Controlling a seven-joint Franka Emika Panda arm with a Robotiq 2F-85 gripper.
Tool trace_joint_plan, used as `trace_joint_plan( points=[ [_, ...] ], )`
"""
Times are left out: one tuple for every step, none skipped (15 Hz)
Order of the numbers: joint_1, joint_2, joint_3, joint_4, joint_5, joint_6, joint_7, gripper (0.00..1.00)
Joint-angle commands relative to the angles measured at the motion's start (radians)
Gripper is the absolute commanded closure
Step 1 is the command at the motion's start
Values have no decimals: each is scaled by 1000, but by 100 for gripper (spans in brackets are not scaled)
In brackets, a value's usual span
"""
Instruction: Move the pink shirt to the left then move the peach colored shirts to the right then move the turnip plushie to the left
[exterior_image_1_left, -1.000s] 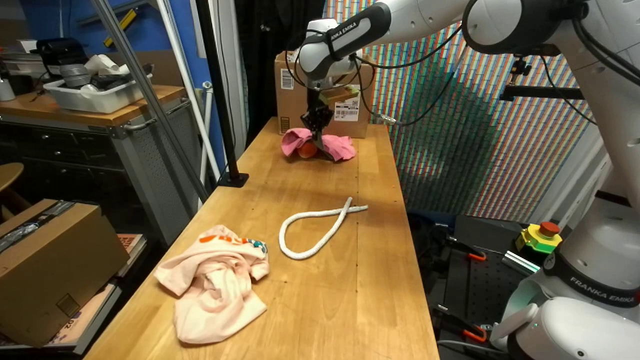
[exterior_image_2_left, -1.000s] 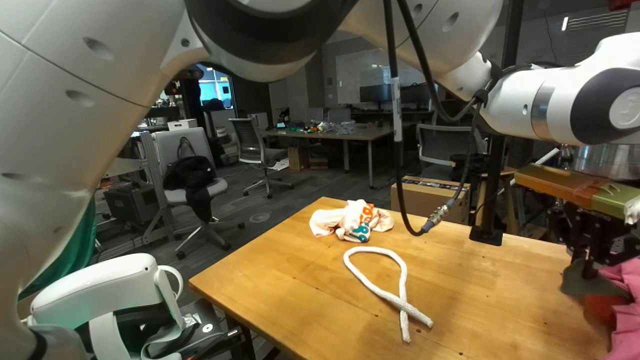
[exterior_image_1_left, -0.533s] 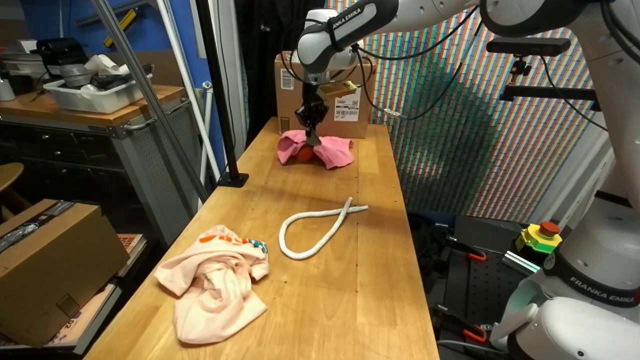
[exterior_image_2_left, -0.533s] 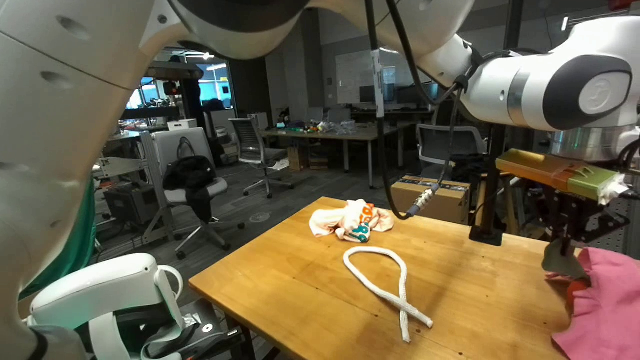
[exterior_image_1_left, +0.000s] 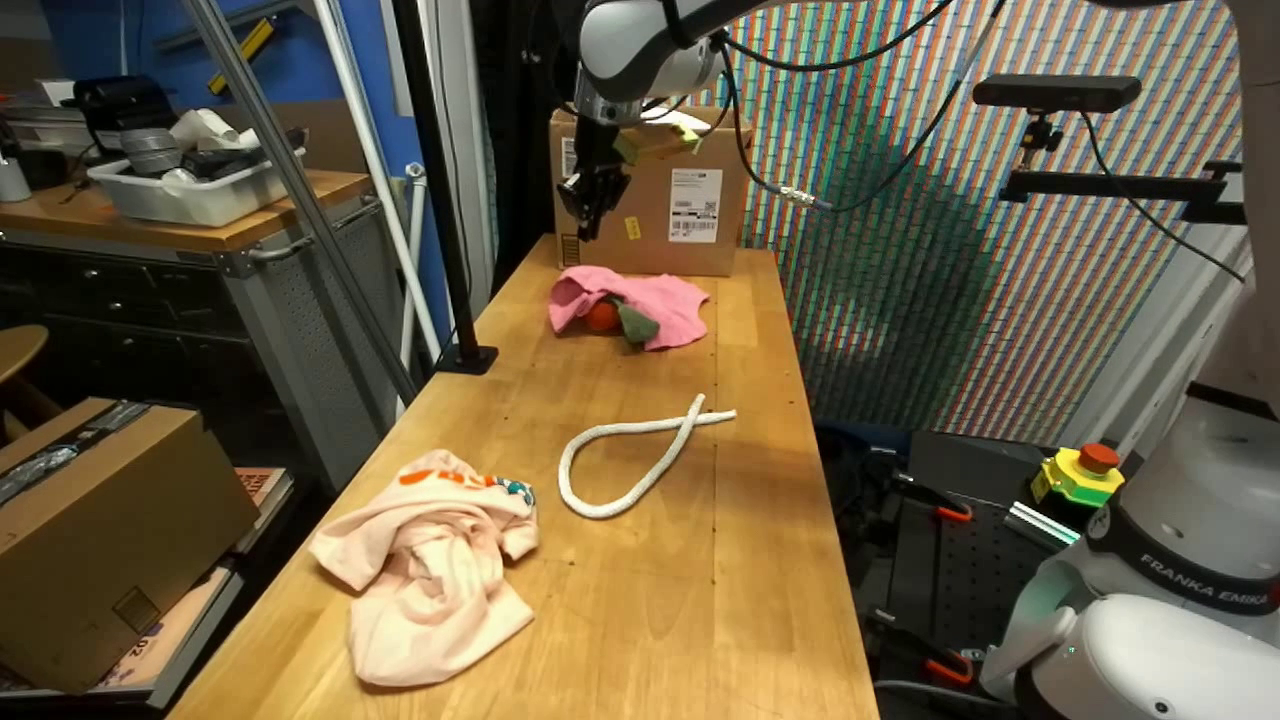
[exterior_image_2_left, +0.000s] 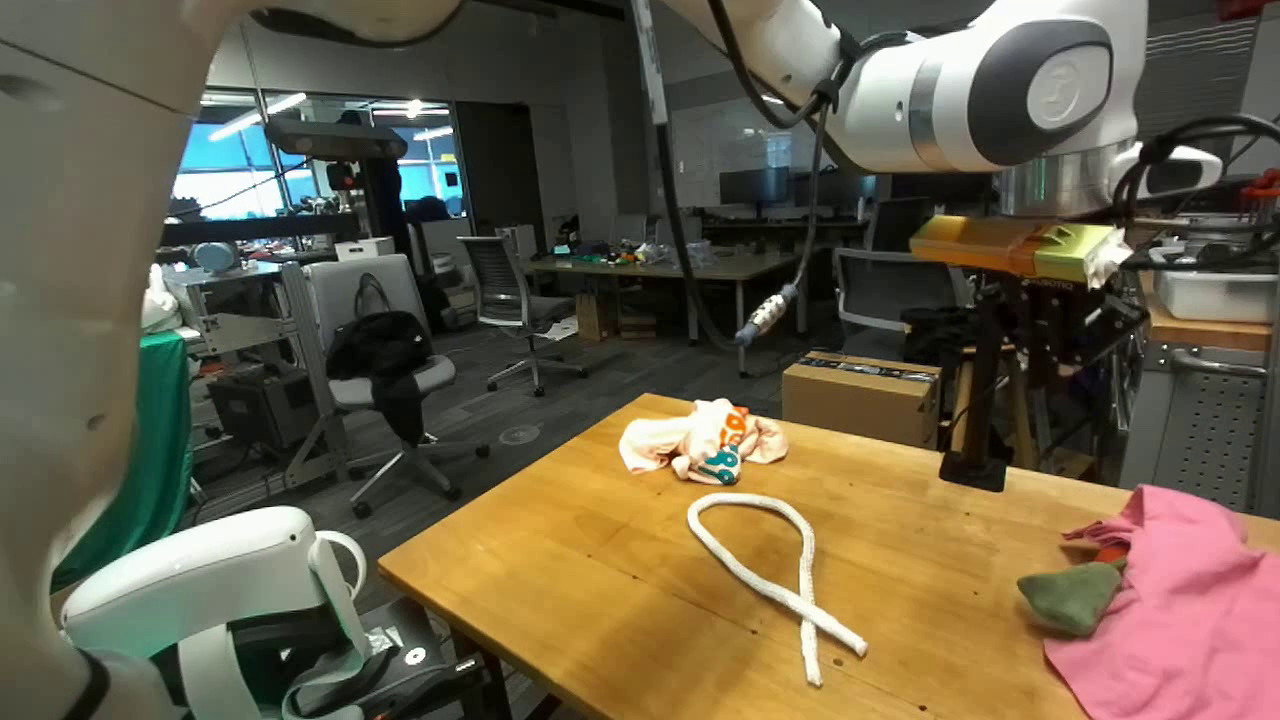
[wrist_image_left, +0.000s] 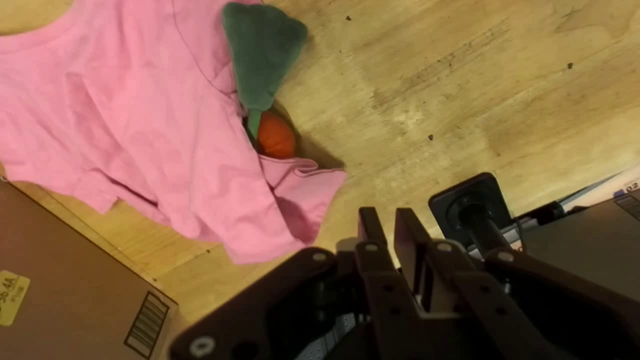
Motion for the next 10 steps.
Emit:
trace_joint_plan(
  points=[
    [18,-102,-4,-89,-12,64,12,83],
    [20,-111,-8,-97,-17,65,13,84],
    [22,-117,-11,-104,-25,62,12,85],
    [22,-114,-16,-103,-34,51,15,86],
    [23,-108,-24,-105,-49,46,26,60],
    [23,-92,-30,-99,-63,26,30,61],
    [23,-80,-35,-97,-78,15,34,60],
    [23,-67,-40,-98,-90,8,39,53],
    [25,-45,-45,-94,-106,3,46,45],
    [25,-28,-48,-93,-118,-1,47,38]
  ],
)
